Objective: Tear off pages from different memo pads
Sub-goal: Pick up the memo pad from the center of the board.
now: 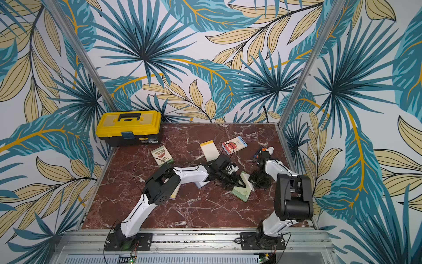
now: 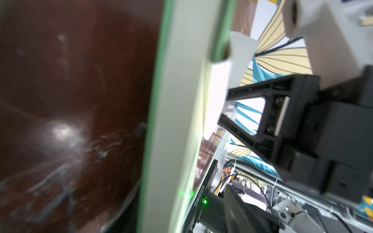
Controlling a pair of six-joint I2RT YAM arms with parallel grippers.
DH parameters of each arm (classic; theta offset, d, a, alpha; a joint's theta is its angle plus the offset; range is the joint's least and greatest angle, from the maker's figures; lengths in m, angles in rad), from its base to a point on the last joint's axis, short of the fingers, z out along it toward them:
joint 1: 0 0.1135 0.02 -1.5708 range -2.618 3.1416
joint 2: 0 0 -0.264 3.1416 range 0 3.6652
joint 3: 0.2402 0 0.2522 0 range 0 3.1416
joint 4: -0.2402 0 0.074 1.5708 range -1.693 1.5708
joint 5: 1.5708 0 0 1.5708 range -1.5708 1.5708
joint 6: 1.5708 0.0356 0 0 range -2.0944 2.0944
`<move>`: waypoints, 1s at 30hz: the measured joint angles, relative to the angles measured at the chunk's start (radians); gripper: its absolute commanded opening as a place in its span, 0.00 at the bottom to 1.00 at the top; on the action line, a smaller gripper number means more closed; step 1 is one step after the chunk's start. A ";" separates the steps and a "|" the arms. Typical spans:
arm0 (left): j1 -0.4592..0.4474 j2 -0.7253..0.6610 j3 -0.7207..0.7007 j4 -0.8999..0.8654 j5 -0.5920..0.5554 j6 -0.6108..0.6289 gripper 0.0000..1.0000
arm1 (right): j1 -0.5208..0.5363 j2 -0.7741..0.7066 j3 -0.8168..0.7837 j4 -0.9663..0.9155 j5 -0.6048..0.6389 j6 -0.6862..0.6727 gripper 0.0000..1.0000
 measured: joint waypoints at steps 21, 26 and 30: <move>0.122 -0.415 -0.392 0.195 -0.080 -0.037 0.00 | 0.064 -0.503 0.041 0.053 -0.506 -0.104 0.00; 0.140 -0.591 -0.406 0.172 -0.096 -0.037 0.00 | 0.110 -0.552 0.107 0.096 -0.578 -0.052 0.00; 0.141 -0.724 -0.442 0.156 -0.102 -0.037 0.00 | 0.132 -0.549 0.182 0.128 -0.621 0.007 0.00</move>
